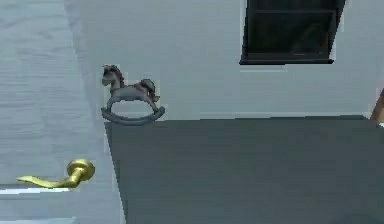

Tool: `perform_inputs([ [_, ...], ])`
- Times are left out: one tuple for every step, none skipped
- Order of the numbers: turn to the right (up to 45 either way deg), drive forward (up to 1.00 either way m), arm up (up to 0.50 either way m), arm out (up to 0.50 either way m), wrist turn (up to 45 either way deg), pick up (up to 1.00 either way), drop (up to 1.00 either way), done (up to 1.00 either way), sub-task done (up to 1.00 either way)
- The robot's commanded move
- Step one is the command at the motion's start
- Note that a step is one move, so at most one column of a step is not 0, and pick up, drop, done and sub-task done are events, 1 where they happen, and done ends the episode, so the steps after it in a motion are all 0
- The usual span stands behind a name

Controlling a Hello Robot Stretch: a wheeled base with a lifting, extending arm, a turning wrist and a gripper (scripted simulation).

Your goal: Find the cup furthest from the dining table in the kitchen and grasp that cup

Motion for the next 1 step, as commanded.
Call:
perform_inputs([
  [39.0,0.0,0.0,0.0,0.0,0.0,0.0,0.0,0.0],
])
